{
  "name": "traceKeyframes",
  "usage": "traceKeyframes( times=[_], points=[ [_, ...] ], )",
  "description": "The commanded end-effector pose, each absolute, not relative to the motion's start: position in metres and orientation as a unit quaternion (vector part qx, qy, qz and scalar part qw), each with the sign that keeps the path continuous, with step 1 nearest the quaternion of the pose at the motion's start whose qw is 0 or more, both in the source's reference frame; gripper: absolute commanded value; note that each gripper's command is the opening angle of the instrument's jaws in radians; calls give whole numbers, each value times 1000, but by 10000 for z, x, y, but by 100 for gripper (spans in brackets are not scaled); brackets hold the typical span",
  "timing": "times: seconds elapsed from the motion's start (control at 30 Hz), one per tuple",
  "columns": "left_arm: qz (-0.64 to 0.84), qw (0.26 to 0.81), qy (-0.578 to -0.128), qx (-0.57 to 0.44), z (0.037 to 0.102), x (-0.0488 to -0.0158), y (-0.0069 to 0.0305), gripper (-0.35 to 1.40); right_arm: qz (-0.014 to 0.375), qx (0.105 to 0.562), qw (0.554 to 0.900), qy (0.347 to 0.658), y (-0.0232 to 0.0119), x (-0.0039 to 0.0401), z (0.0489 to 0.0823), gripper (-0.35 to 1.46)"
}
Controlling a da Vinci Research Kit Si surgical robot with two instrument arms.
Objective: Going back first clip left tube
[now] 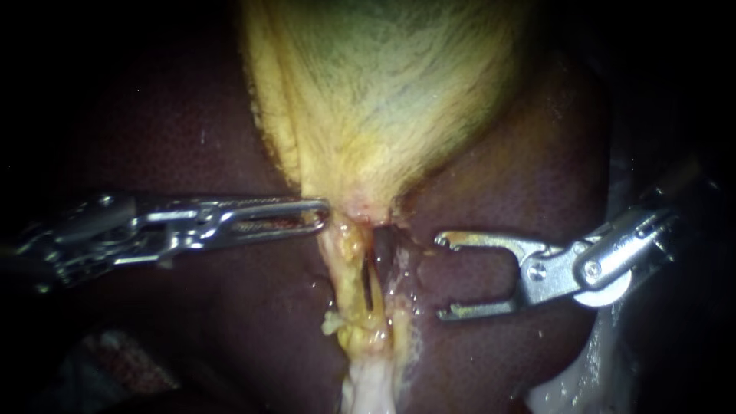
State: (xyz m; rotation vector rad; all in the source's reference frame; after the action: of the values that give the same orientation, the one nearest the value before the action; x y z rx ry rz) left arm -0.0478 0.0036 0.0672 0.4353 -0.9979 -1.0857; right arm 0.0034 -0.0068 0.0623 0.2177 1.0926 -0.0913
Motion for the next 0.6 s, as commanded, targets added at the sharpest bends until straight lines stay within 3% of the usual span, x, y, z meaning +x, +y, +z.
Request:
traceKeyframes(
  times=[0.03,0.6],
  points=[
    [-491,718,-451,198,673,-480,34,-35,-43,103,848,518,-68,34,624,60],
    [-489,720,-448,204,676,-487,28,-35,-44,104,848,518,-68,32,623,60]
  ],
)
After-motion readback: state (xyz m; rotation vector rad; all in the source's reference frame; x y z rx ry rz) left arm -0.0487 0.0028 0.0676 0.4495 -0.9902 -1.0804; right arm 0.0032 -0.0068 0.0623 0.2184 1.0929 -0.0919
